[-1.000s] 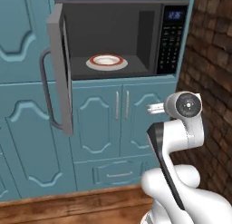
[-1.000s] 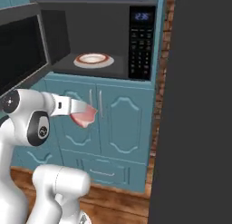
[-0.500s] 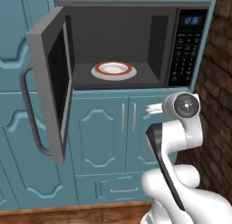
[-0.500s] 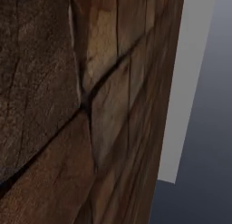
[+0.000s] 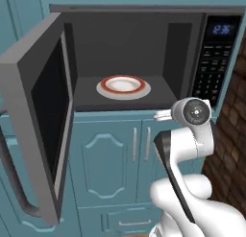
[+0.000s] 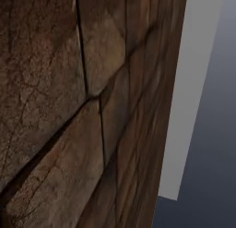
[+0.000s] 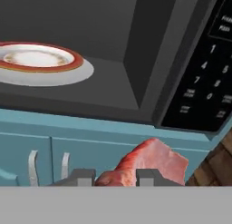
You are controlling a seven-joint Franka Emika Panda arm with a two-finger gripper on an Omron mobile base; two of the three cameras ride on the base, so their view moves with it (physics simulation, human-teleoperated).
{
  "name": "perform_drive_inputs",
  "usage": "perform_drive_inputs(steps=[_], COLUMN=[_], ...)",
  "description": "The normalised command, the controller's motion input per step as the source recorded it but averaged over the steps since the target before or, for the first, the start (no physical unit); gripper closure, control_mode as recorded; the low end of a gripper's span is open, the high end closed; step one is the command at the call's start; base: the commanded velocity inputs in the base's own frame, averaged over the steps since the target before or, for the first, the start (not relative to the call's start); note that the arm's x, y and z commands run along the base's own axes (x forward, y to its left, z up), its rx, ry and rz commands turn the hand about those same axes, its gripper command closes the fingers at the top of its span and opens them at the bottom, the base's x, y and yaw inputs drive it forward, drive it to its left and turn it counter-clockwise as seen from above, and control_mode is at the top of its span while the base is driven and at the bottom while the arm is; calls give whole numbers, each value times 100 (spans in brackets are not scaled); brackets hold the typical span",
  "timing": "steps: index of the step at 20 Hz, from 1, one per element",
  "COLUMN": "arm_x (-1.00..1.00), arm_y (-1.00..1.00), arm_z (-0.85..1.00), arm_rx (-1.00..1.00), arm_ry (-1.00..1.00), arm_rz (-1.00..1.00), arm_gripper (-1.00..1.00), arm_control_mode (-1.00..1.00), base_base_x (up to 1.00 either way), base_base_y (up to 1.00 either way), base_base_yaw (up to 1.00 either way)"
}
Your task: Transport the steak from the fridge to the microwave and turn on the microwave.
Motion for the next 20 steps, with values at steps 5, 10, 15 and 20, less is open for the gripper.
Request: perform_drive_inputs(steps=[5,10,15,20], arm_x=[0,0,0,0], arm_y=[0,0,0,0], arm_z=[0,0,0,0], arm_rx=[0,0,0,0], arm_ry=[0,0,0,0], arm_rz=[0,0,0,0], arm_gripper=[100,100,100,100], arm_control_mode=[100,100,100,100], base_base_x=[55,44,35,36], base_base_y=[2,16,30,27], base_base_yaw=[0,-1,-3,-2])
